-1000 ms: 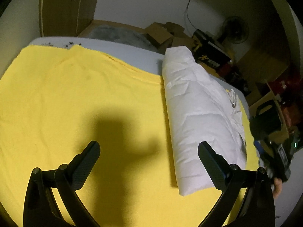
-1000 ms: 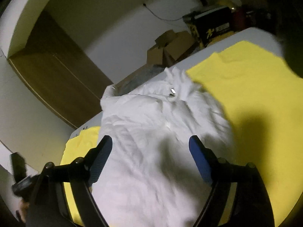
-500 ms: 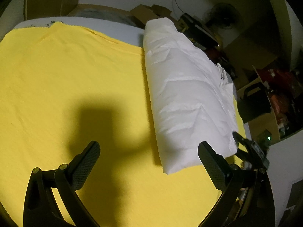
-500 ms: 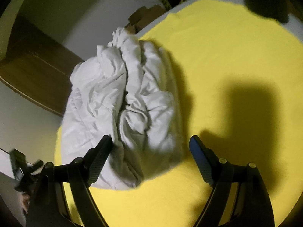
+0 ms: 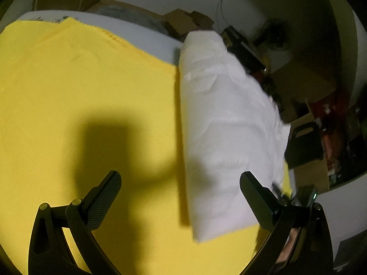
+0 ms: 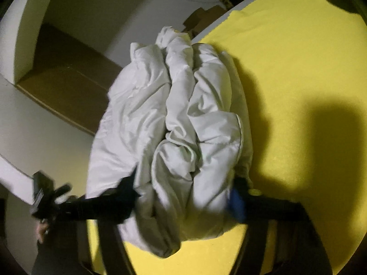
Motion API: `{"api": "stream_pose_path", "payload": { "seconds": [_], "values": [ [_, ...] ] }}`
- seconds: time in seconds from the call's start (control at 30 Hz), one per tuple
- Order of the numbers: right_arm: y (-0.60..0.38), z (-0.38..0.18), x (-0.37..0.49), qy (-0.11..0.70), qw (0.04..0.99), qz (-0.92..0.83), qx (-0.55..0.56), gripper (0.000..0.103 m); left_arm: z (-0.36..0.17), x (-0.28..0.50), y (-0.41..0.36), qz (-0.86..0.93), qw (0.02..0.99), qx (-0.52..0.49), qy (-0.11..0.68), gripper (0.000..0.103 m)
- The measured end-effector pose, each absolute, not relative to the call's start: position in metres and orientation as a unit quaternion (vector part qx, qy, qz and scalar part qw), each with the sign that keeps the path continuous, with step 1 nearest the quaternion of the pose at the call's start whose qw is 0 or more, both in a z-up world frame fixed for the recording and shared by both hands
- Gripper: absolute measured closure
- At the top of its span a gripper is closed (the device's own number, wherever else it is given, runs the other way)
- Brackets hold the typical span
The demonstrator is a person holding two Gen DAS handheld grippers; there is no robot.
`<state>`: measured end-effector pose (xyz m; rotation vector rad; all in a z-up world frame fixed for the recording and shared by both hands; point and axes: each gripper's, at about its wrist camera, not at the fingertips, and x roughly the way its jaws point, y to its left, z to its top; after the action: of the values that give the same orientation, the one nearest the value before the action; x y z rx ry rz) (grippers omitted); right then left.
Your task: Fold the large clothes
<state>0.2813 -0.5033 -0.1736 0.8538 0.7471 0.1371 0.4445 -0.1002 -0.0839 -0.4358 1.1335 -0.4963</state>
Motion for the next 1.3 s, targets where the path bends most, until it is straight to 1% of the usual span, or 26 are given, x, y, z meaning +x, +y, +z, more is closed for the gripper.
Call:
{"api": "stream_pose_path", "payload": {
  "seconds": [0.03,0.1,0.23,0.3,0.43,0.5,0.6,0.83,0.97,1.03,1.07,1.1,1.13,1.17,1.2,1.27,1.3],
  "values": [
    [-0.502,-0.175,0.282,0.353,0.843,0.069,0.399,0.053,-0.085,0.456,-0.104,-0.237,0.788,-0.212,0.527,0.0],
    [-0.5,-0.172,0.281,0.35,0.846,0.072,0.394,0.054,-0.089,0.48,-0.11,-0.246,0.778,-0.232,0.53,0.0],
    [-0.496,-0.172,0.28,0.348,0.85,0.075,0.389,0.054,-0.108,0.536,-0.126,-0.249,0.756,-0.269,0.542,0.0],
    [-0.496,-0.172,0.277,0.346,0.852,0.075,0.385,0.054,-0.114,0.555,-0.128,-0.231,0.769,-0.291,0.52,0.0],
    [-0.494,-0.17,0.277,0.35,0.853,0.074,0.38,0.053,-0.142,0.595,-0.153,-0.296,0.711,-0.349,0.534,0.0],
    [-0.493,-0.169,0.277,0.352,0.853,0.074,0.377,0.053,-0.15,0.607,-0.16,-0.308,0.699,-0.361,0.535,0.0],
    [-0.492,-0.168,0.278,0.355,0.853,0.073,0.374,0.053,-0.156,0.62,-0.169,-0.321,0.707,-0.36,0.516,0.0],
    [-0.486,-0.164,0.282,0.361,0.856,0.069,0.363,0.051,-0.166,0.643,-0.192,-0.359,0.702,-0.311,0.53,0.001],
    [-0.486,-0.164,0.284,0.362,0.857,0.068,0.361,0.05,-0.172,0.649,-0.199,-0.349,0.703,-0.307,0.539,0.001],
    [-0.485,-0.164,0.285,0.362,0.857,0.067,0.361,0.05,-0.172,0.648,-0.204,-0.342,0.707,-0.293,0.545,0.007],
    [-0.485,-0.164,0.285,0.362,0.857,0.067,0.36,0.05,-0.172,0.648,-0.206,-0.341,0.709,-0.288,0.546,0.012],
    [-0.484,-0.164,0.285,0.362,0.857,0.067,0.36,0.05,-0.17,0.648,-0.208,-0.341,0.712,-0.282,0.545,0.02],
    [-0.484,-0.164,0.285,0.362,0.857,0.068,0.36,0.05,-0.167,0.647,-0.21,-0.34,0.716,-0.274,0.544,0.026],
    [-0.484,-0.164,0.285,0.361,0.857,0.069,0.362,0.05,-0.163,0.645,-0.211,-0.344,0.721,-0.265,0.539,0.04],
    [-0.484,-0.164,0.285,0.36,0.857,0.07,0.363,0.05,-0.158,0.642,-0.212,-0.346,0.728,-0.254,0.535,0.049],
    [-0.481,-0.163,0.285,0.357,0.862,0.07,0.354,0.052,-0.149,0.636,-0.213,-0.345,0.743,-0.233,0.525,0.058],
    [-0.479,-0.16,0.283,0.351,0.867,0.07,0.346,0.056,-0.145,0.633,-0.214,-0.342,0.75,-0.223,0.521,0.063]
  ]
}}
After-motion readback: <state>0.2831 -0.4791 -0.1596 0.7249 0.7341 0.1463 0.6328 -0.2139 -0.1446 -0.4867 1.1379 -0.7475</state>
